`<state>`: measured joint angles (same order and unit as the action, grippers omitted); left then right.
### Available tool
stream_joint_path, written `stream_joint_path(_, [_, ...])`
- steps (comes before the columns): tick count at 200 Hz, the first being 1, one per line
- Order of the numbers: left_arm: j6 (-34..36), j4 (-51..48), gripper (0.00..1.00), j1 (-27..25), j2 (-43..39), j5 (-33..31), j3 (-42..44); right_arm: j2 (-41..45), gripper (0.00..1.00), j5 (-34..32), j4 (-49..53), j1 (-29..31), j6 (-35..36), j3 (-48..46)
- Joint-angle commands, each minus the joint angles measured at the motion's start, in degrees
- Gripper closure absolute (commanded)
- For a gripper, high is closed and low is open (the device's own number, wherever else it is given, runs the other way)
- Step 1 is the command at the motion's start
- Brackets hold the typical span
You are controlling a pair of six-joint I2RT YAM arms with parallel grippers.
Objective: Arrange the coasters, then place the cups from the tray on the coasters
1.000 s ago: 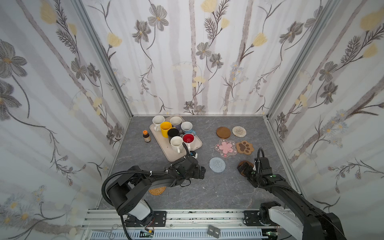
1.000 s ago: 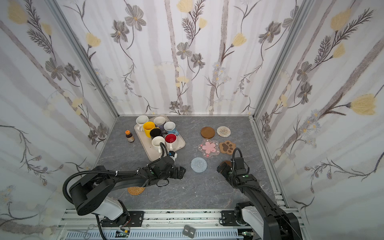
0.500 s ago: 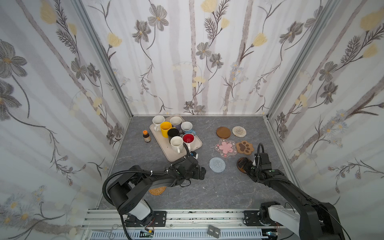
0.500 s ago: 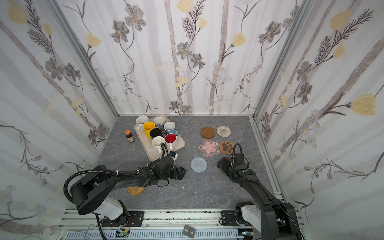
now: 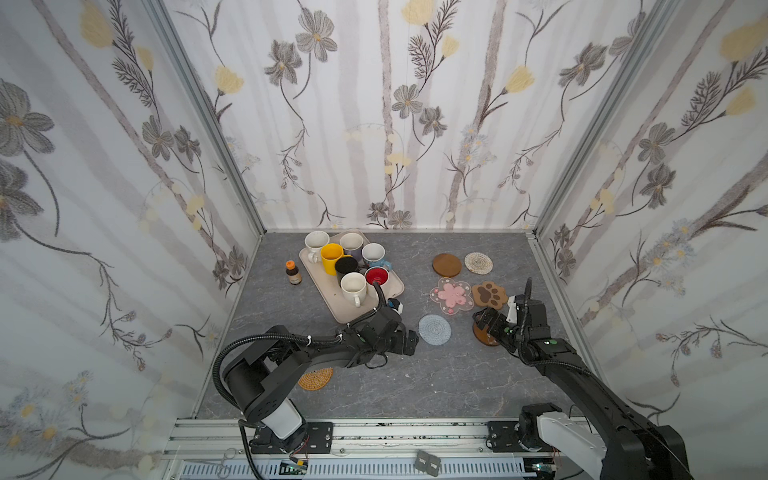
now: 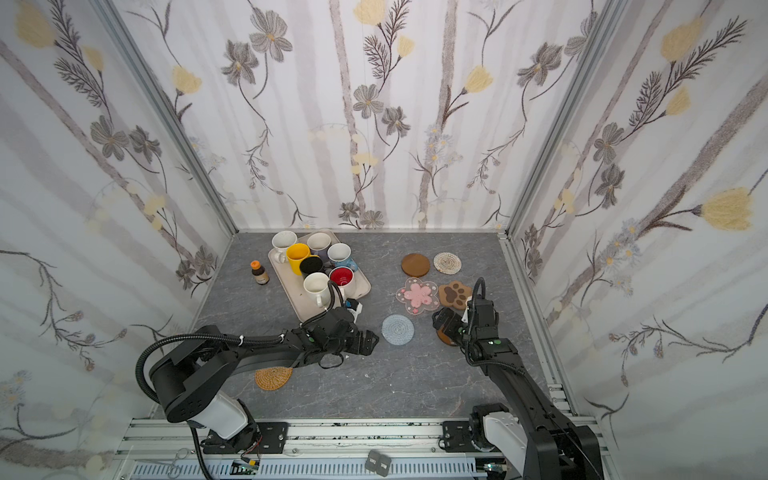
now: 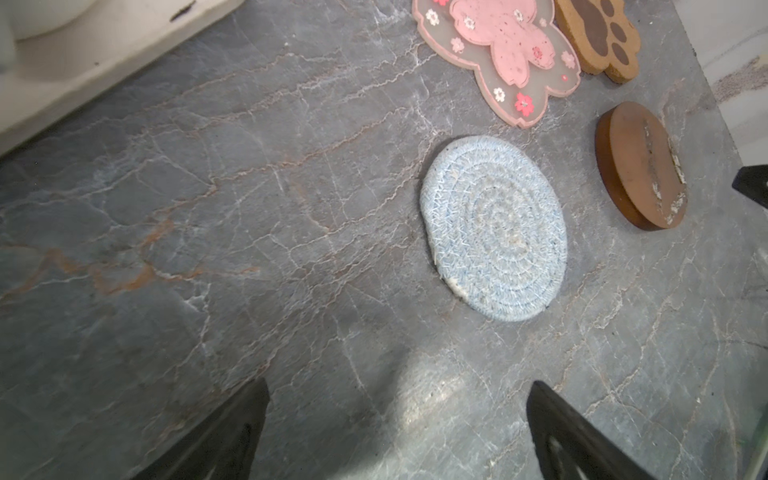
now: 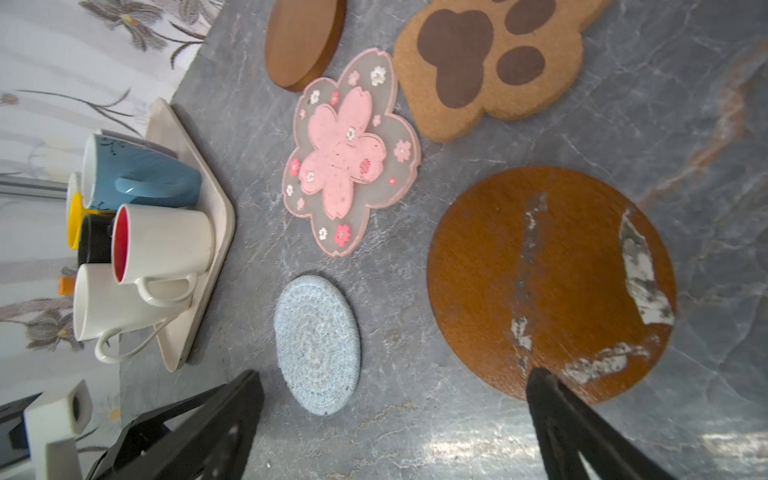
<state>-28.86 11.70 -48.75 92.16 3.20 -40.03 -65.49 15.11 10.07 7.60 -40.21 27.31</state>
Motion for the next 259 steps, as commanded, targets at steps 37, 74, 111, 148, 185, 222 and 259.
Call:
stream_joint_path(37, [0.2, -0.8, 0.03, 0.1, 4.6, 1.7, -4.1, 5.3, 0.01, 3.9, -4.9, 0.1, 7.6, 0.1])
stream_joint_path(74, [-0.2, -1.2, 0.08, 0.1, 7.2, 2.4, -6.6, 8.4, 0.0, 4.1, -6.0, 0.0, 10.1, -0.5])
stream_joint_path(111, [0.1, -2.5, 0.18, -0.6, 8.1, 2.3, -9.0, 9.2, 0.0, 4.8, -6.4, 0.0, 11.3, -1.4])
stream_joint_path(148, [0.7, -4.8, 0.33, -2.1, 9.3, 0.8, -11.7, 9.6, 0.0, 5.0, -7.6, -0.1, 11.5, -2.6])
stream_joint_path(185, [2.3, -8.7, 0.41, -3.8, 11.4, -2.1, -16.5, 9.6, 0.0, 5.4, -8.6, -0.5, 11.7, -3.1])
stream_joint_path(222, [5.3, -15.6, 0.49, -5.5, 15.8, -6.5, -24.0, 9.8, 0.0, 5.5, -8.4, -1.6, 12.3, -3.7])
stream_joint_path(259, [7.0, -20.0, 0.53, -6.6, 20.5, -8.3, -29.8, 11.1, 0.0, 5.4, -8.2, -3.6, 12.0, -4.4])
